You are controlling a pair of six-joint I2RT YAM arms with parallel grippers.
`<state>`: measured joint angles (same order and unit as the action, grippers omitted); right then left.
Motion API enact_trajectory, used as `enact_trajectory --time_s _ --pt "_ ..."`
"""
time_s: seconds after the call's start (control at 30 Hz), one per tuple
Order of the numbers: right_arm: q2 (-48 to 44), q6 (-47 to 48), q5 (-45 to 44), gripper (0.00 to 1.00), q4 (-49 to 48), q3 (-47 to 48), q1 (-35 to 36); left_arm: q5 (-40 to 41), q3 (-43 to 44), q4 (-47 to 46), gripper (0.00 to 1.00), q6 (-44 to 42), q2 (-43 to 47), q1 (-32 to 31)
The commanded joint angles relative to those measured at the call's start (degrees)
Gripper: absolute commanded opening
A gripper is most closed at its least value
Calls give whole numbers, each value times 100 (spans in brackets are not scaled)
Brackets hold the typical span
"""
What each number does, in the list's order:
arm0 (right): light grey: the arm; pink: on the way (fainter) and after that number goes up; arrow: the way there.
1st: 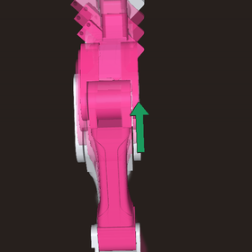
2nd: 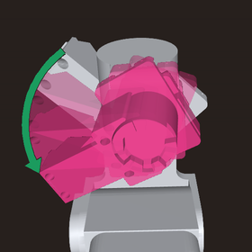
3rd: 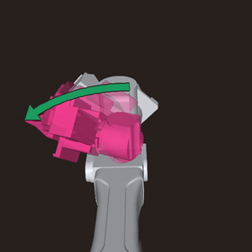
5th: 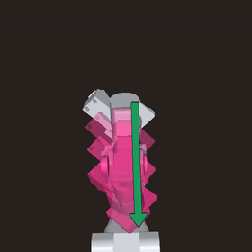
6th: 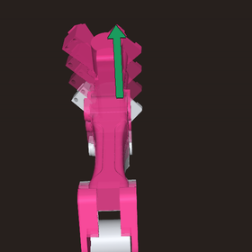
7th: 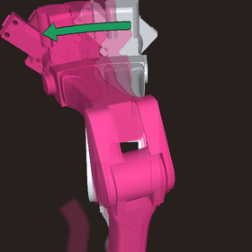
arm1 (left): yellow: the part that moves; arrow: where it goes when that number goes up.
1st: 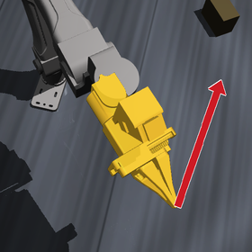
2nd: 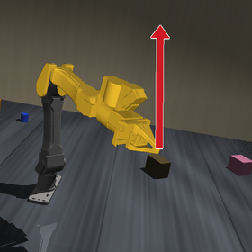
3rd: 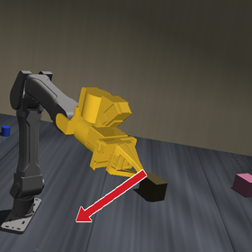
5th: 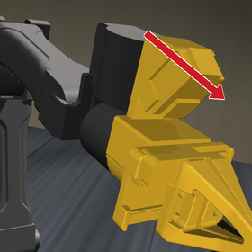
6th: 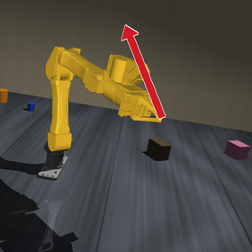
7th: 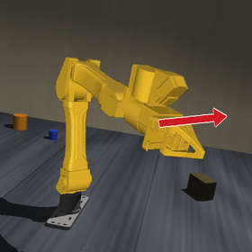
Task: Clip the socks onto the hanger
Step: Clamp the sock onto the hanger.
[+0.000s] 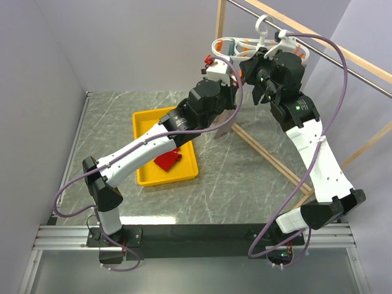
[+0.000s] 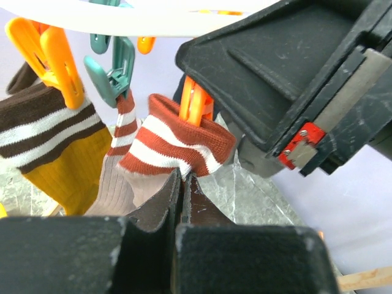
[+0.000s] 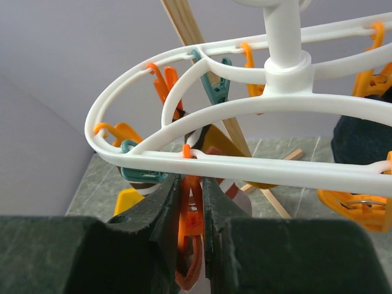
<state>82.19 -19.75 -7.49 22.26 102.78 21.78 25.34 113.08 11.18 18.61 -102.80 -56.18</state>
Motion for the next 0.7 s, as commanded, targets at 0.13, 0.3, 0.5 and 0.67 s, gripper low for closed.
enact_trajectory --time_s 0.13,0.3,0.5,0.67 --pt "-423 -187 -86 0 -240 -92 -7 -117 -163 -644 1 108 560 -24" --pt "-406 -205 -60 0 -170 -4 -7 -135 -198 -608 1 160 516 -24" --pt "-432 -319 10 1 -152 -48 2 -196 -145 -538 1 195 402 -24" --pt "-388 -319 36 33 24 154 -7 -188 -330 -643 1 231 489 -24"
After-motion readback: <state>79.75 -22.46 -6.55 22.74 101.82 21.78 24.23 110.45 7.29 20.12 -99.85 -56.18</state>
